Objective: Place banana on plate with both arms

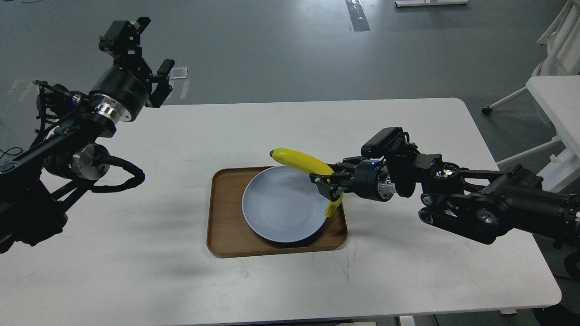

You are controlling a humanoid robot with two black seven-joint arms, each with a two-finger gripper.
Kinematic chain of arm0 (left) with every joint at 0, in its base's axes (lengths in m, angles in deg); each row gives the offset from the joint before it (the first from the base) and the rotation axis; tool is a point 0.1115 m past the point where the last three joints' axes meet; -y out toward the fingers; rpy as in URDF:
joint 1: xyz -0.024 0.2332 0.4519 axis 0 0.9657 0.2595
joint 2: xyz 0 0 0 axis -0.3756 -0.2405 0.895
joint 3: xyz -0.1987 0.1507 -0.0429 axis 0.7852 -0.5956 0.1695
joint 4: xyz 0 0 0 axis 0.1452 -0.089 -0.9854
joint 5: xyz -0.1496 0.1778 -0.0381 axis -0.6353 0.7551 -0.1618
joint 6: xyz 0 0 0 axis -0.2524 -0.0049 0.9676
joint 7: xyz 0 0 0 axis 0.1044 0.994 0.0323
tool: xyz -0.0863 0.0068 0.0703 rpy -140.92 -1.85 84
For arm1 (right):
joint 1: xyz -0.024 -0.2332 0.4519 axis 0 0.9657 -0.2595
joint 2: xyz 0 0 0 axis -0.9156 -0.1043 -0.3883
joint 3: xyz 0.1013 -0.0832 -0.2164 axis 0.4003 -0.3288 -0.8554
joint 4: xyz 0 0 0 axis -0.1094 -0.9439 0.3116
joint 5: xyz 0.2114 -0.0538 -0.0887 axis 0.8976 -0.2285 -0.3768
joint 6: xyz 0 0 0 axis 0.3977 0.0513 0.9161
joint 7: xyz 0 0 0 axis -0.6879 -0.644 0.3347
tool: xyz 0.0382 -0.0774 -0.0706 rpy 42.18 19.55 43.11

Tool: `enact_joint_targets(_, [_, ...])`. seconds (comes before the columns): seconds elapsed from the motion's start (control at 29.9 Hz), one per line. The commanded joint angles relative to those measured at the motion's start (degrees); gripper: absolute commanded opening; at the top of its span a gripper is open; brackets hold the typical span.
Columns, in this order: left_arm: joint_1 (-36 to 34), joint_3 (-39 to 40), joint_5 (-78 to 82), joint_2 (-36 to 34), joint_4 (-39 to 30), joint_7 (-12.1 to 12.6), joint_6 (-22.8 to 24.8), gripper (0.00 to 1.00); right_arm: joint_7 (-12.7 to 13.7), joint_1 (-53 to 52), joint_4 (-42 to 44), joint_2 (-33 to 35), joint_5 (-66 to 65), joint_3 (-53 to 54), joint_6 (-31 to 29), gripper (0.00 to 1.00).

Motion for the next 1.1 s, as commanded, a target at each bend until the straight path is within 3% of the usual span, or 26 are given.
enact_joint_targets(0.0, [-0.1,0.0,0.0,-0.4,0.0,0.0,0.0,0.98,-0.5,-1.6,3.5,-3.9,0.0,-0.7,-1.4,0.24])
enact_joint_targets(0.23, [-0.1,0.2,-0.1,-0.8,0.0,0.0,0.0,0.98,-0.5,-2.8,6.0,-7.7,0.0,-1.1,-3.2,0.25])
enact_joint_targets(0.47, [-0.1,0.3,-0.1,-1.4,0.0,0.0,0.0,0.98,-0.5,-2.0,8.6,-10.4,0.0,-1.1,-3.7,0.37])
enact_joint_targets(0.57, [-0.1,0.3,-0.1,-1.9,0.0,-0.1,0.1,0.98,-0.5,-1.9,8.4,-10.2,0.2,-1.0,-3.7,0.52])
enact_joint_targets(0.6, [-0.1,0.3,-0.1,-1.9,0.0,-0.1,0.1,0.98,-0.5,-1.8,8.3,-10.1,0.3,-0.8,-3.5,0.73])
enact_joint_targets(0.67, [-0.1,0.3,-0.1,-1.9,0.0,-0.1,0.1,0.98,-0.4,-1.7,8.3,-10.1,0.4,-0.5,-3.2,1.0])
enact_joint_targets(0.9, [-0.1,0.2,-0.1,-2.0,0.0,0.0,0.2,0.98,-0.4,-1.9,7.0,-9.8,5.5,-0.1,-3.4,1.0])
enact_joint_targets(1.07, [-0.1,0.2,-0.2,-2.1,0.0,0.1,0.1,0.98,-0.4,-4.5,4.0,-4.5,7.7,5.5,-3.3,1.0])
